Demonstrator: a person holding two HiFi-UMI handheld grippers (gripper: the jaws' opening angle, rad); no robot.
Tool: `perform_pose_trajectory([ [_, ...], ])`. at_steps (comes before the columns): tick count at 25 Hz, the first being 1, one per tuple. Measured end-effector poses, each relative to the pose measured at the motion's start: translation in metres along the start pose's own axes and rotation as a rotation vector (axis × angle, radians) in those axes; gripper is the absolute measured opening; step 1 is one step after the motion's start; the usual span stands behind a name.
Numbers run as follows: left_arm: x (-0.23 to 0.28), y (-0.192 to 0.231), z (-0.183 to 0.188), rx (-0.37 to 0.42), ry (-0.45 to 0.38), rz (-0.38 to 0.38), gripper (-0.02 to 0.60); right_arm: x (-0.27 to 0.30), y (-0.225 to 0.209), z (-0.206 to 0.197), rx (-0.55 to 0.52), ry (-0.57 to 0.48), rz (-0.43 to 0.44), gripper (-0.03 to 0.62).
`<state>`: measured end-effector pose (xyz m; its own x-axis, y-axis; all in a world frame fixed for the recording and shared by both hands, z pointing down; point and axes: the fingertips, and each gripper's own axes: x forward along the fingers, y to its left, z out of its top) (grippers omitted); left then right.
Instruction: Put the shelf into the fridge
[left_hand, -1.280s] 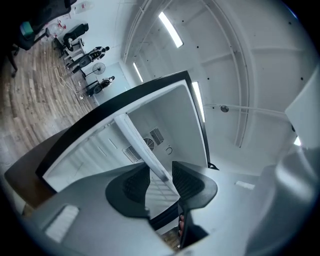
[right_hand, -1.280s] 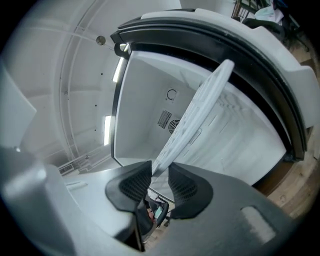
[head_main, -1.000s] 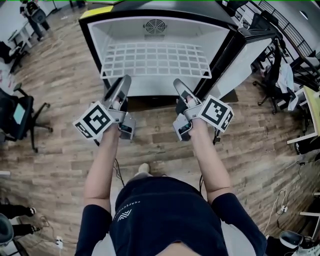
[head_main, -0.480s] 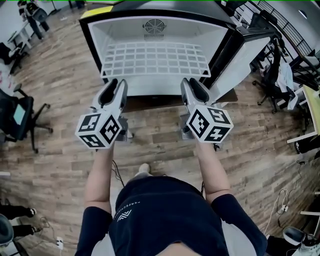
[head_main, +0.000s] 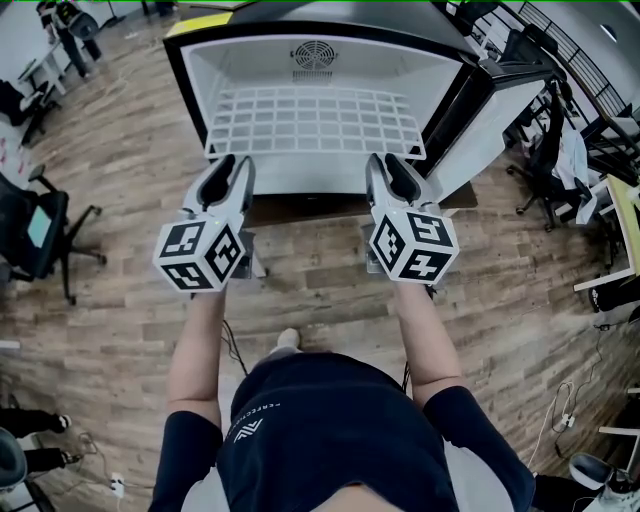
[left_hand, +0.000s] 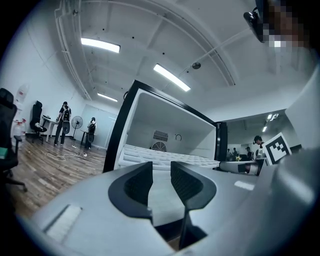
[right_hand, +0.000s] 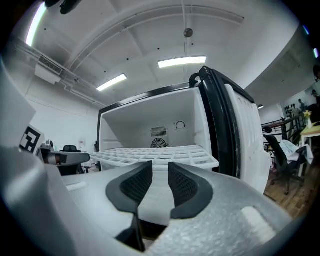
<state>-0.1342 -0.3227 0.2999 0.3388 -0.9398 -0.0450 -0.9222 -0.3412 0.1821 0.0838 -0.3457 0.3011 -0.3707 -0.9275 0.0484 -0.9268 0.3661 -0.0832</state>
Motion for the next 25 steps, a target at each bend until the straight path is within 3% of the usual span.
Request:
perform_pose_trajectory([
  [5,0.0,0.002,0.003,-0.043,-0.024,-0.007,0.12,0.001,-0.001,0.002,-0.001,-0.003,-0.007,0.1],
  [25,0.039,0.021,0.013,-0.046,-0.053,0.003,0.089,0.041,-0.015,0.013,0.004,-0.014,-0.002,0.072],
])
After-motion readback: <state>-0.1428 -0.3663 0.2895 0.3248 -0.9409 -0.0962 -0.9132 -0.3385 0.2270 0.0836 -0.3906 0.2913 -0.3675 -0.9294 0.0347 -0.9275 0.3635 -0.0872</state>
